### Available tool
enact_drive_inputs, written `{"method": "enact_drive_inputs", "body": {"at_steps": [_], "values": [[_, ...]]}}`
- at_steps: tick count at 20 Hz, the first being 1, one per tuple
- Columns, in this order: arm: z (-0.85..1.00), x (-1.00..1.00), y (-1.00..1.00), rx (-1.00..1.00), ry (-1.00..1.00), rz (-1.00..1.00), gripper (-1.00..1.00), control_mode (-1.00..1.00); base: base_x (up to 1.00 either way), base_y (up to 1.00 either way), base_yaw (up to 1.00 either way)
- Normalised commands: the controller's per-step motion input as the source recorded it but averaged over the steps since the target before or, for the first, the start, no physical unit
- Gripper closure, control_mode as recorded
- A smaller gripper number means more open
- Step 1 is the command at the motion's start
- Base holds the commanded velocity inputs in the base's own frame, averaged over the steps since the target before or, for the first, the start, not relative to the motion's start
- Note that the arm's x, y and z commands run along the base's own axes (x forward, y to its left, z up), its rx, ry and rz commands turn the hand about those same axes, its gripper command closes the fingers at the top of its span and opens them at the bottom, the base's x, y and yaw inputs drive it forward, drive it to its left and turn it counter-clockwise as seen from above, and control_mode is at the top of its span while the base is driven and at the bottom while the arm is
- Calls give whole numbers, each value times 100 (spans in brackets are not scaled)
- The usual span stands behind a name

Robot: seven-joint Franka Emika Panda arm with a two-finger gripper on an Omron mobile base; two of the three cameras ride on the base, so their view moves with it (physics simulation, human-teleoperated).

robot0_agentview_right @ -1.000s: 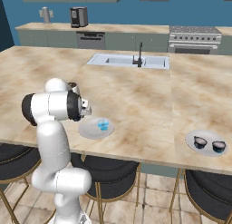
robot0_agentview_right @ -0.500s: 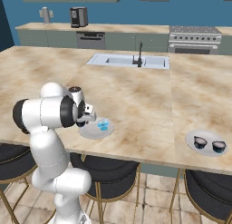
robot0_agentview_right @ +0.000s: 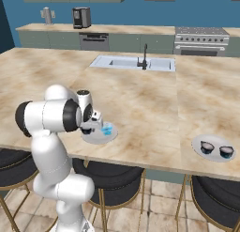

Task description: Place two yogurt containers on each plate.

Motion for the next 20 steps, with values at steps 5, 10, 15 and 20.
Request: {"method": "enact_drive_inputs", "body": {"at_steps": [5, 10, 15, 20], "values": [[-9, 11, -8, 0, 11, 0, 100, -100, 0, 0, 0], [-12, 0, 0, 0, 0, 0, 100, -100, 0, 0, 0], [-2, 0, 0, 0, 0, 0, -100, -100, 0, 0, 0], [0, 0, 0, 0, 0, 0, -100, -100, 0, 0, 0]]}}
